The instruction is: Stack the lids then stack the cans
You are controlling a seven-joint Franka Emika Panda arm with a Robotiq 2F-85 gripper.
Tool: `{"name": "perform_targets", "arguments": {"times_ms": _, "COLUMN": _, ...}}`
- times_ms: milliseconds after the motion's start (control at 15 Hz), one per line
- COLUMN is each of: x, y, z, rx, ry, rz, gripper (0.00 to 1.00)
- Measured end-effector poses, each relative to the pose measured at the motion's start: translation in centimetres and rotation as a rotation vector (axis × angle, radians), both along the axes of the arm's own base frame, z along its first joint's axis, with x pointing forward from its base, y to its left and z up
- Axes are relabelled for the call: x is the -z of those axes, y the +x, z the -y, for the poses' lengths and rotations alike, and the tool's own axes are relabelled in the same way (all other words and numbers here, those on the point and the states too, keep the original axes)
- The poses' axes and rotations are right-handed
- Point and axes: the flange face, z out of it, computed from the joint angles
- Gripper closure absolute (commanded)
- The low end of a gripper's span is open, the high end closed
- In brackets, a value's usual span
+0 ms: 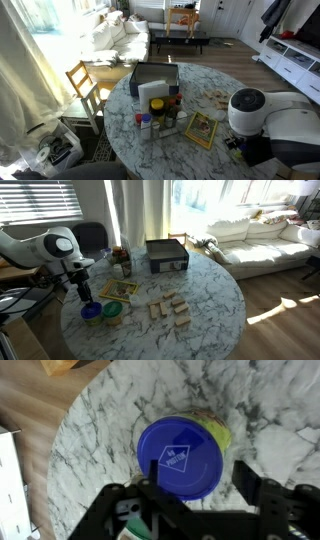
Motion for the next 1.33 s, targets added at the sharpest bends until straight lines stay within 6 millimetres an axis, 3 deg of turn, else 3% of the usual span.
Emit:
{"name": "perform_targets", "arguments": {"times_ms": 133, "x": 0.7, "y": 0.4, "z": 0.0, "rx": 0.003, "ry": 0.011, "rz": -0.005, "gripper": 0.48}}
{"name": "perform_targets", "arguments": {"times_ms": 267, "x": 1.4, "y": 0.7, "z": 0.0, "rx": 0.003, "ry": 0.022, "rz": -0.01, "gripper": 0.76}}
{"name": "perform_targets", "arguments": {"times_ms": 467, "x": 1.3, "y": 1.3, "z": 0.0, "rx": 0.007, "ry": 0.023, "rz": -0.004, "gripper": 0.95}}
{"name": "perform_targets", "arguments": {"times_ms": 867, "x": 0.7, "y": 1.9, "z": -0.4, "rx": 0.0, "ry": 0.02, "rz": 0.011, "gripper": 1.0}}
{"name": "perform_targets", "arguments": {"times_ms": 1333, "x": 0.3, "y": 2.2, "z": 0.2, "rx": 0.017, "ry": -0.003, "rz": 0.0, "gripper": 0.98}}
